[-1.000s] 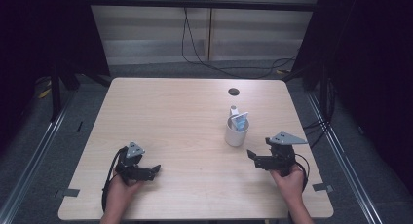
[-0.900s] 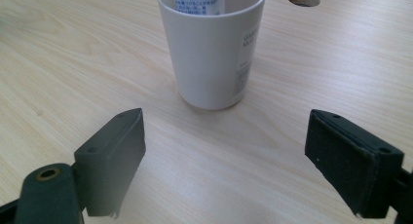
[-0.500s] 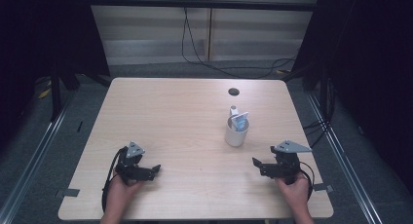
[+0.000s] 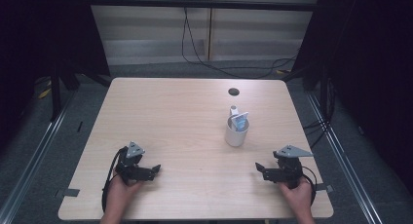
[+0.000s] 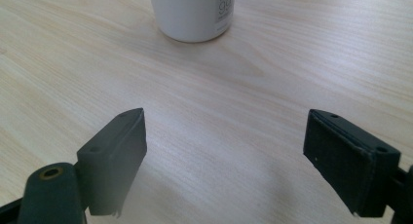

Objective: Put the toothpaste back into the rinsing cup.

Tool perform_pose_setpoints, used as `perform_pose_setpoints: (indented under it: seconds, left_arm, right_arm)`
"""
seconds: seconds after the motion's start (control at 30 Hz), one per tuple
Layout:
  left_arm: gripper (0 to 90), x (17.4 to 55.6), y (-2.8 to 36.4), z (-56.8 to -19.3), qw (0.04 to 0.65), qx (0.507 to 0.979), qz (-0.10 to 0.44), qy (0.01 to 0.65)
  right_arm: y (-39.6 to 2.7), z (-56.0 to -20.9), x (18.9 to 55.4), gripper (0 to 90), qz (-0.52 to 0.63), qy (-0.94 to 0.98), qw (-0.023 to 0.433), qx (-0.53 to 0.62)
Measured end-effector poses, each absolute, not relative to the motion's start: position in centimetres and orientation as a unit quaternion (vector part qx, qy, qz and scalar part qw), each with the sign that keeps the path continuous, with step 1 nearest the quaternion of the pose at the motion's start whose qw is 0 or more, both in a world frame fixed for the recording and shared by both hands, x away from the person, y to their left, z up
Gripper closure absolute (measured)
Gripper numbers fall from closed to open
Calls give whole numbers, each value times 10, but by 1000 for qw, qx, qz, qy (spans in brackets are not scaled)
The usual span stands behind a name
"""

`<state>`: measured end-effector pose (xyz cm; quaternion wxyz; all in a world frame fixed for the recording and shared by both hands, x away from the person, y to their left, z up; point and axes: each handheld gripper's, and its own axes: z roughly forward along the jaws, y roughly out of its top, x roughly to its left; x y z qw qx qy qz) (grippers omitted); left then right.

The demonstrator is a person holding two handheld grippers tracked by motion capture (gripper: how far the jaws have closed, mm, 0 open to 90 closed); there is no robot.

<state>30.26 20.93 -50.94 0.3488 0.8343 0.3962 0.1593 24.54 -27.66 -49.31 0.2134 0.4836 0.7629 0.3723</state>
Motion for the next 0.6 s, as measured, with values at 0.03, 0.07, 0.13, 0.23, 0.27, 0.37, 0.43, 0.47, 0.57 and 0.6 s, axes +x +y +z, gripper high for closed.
perform_pose_setpoints:
  seconds: [0.03, 0.07, 0.13, 0.23, 0.27, 0.37, 0.43, 0.47, 0.57, 0.6]
  left_arm:
    - [69, 303, 209, -509, 349, 834, 159, 396]
    - [69, 303, 209, -509, 349, 834, 160, 396]
    - [69, 303, 209, -509, 349, 834, 160, 396]
    - [69, 303, 209, -509, 349, 834, 160, 396]
    - [69, 303, 209, -509, 348, 835, 161, 395]
    - [69, 303, 209, -509, 349, 834, 160, 396]
    - [69, 303, 209, -509, 349, 834, 159, 396]
    - [69, 303, 209, -509, 349, 834, 160, 396]
    - [69, 303, 210, -509, 348, 835, 161, 395]
    - [69, 303, 209, -509, 348, 835, 161, 395]
  right_arm:
    - [-277, -494, 245, 154, 373, 763, 215, 482]
    - [-278, -495, 244, 155, 373, 763, 215, 481]
    - [-279, -496, 244, 155, 370, 764, 213, 484]
    - [-283, -498, 243, 155, 366, 765, 210, 488]
    - [-284, -499, 242, 155, 363, 764, 209, 490]
    - [-286, -503, 241, 155, 359, 765, 207, 493]
    - [-287, -505, 240, 155, 355, 765, 210, 493]
    - [-288, -506, 240, 155, 355, 766, 210, 494]
    - [-288, -507, 240, 155, 349, 770, 211, 492]
    - [-288, -507, 240, 155, 348, 770, 211, 492]
